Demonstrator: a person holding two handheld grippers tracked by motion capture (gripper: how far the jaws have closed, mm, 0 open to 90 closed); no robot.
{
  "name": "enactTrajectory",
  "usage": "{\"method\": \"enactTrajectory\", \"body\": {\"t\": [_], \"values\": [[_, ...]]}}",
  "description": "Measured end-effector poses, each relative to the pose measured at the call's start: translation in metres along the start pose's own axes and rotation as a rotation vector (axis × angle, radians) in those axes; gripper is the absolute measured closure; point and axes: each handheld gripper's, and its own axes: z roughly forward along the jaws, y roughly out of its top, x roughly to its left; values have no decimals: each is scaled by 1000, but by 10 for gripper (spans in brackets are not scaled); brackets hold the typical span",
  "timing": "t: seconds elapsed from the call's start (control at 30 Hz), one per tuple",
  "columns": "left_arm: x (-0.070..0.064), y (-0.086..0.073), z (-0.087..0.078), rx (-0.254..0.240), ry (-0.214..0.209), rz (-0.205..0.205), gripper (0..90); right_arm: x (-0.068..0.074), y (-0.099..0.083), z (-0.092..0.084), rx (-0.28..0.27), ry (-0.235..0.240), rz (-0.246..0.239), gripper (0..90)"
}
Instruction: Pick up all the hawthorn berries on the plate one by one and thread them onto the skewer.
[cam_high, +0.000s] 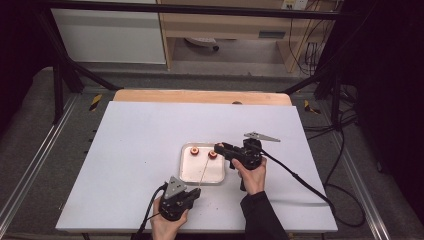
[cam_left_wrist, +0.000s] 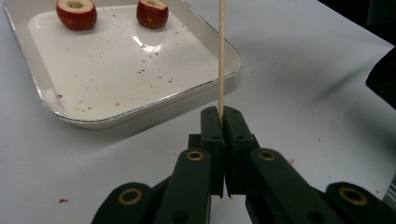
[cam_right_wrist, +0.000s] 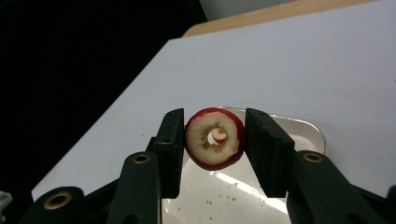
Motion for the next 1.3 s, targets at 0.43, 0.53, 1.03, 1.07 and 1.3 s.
{"method": "enactTrajectory", "body": {"t": [0.43,0.53,1.03,1.07,1.3], "values": [[-18,6,16,-36,-37,-114,883,6,-4,-2,-149,66,28,597],[-18,7,17,-42,-48,-136,883,7,-4,-3,-167,75,17,597],[-15,10,19,-45,-60,-158,883,9,-6,-4,-177,107,-4,597],[-15,11,19,-46,-57,-156,883,9,-6,-4,-178,108,-3,597],[-15,12,19,-55,-61,-162,883,10,-8,-3,-172,111,0,597]]}}
